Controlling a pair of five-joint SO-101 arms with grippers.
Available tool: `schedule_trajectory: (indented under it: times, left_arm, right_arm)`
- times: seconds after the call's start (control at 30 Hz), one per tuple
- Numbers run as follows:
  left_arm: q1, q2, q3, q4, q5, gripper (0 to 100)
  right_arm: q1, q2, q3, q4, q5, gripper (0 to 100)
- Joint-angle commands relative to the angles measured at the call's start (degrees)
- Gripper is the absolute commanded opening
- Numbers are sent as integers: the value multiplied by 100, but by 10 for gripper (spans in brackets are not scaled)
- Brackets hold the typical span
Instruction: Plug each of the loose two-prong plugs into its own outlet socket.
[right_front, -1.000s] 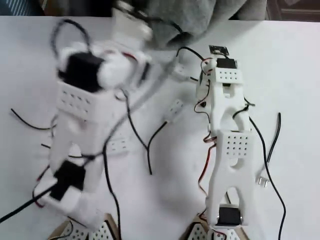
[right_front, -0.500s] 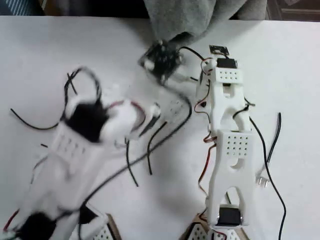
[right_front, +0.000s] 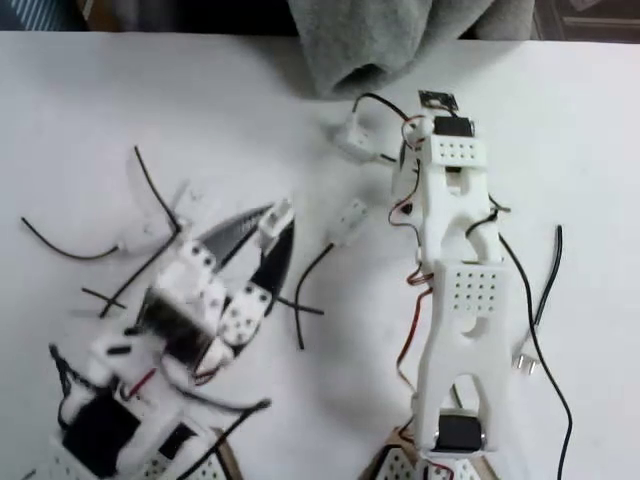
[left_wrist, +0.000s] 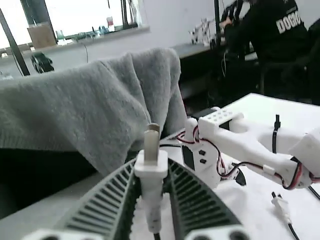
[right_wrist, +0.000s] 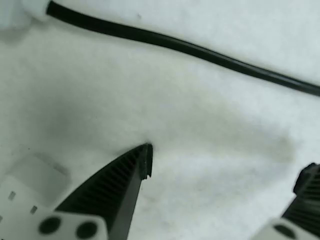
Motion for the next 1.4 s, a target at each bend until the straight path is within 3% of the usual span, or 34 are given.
schedule_trajectory:
  times: [0.0,0.27,0.4,0.57,1.0,1.2,1.37]
  left_arm:
    - [66,-1059,475,-299,-44,23]
    - [-13,-989,545,-545,0,23]
    - [-31,-989,554,-695,0,23]
    - [-40,-989,976,-1037,0,23]
    - [-48,-989,2092,-2330,0,23]
    - [-57,-989,2400,-2699,-9,23]
    - [-57,-989,2444,-2884,-9,23]
  right_arm:
    - [66,-13,-114,-110,-53,431]
    - [92,-303,-615,277,-105,430]
    - [84,-857,-1512,1165,-105,430]
    - [48,-2114,-1679,1174,-97,430]
    - [-1701,-6510,-1231,1174,-97,420]
    - [-2730,-7811,246,1103,132,214]
    - [-3749,-8620,1486,734,1662,35]
